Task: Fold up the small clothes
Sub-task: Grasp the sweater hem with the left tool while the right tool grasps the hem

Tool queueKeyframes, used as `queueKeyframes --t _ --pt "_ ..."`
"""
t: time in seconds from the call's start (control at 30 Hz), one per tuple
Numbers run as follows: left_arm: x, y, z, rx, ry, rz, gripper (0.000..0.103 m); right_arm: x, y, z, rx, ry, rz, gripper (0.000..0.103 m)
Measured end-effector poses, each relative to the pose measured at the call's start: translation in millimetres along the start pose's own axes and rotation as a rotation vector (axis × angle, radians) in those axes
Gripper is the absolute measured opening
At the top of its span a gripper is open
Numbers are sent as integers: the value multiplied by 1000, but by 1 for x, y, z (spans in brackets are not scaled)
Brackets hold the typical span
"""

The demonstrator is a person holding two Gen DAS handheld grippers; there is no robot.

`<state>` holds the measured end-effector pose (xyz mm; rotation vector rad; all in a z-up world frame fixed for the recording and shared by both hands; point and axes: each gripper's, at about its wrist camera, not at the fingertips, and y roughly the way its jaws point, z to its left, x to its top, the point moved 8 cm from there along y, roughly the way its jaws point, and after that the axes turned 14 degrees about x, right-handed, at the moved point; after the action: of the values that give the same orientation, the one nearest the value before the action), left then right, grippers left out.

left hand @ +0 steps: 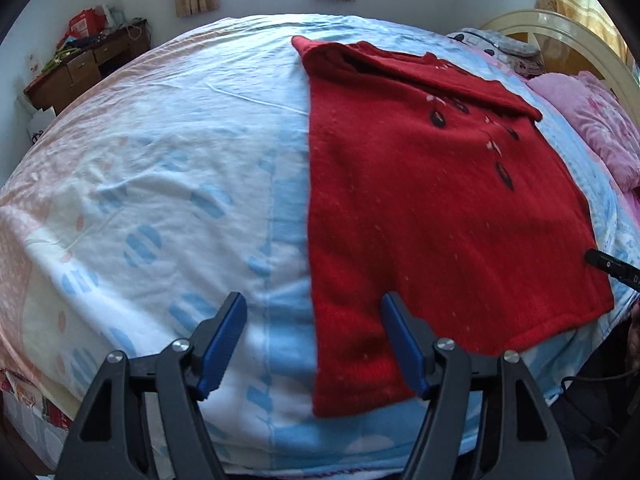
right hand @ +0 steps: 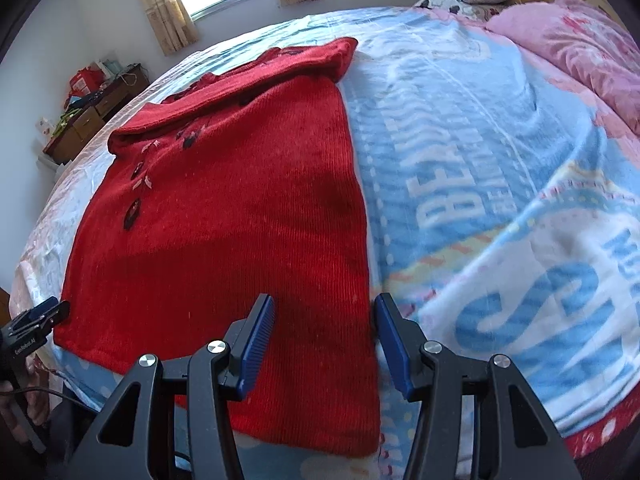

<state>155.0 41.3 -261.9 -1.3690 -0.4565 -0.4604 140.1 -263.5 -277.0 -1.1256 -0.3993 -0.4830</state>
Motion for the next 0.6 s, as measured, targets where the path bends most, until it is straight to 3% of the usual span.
queueKeyframes --t 0.47,0.6 --pt "-13 -8 -9 -45 41 18 60 -33 -9 -1 42 42 41 53" --pt "-16 -11 -7 -73 35 23 39 -34 -10 -1 73 64 52 52"
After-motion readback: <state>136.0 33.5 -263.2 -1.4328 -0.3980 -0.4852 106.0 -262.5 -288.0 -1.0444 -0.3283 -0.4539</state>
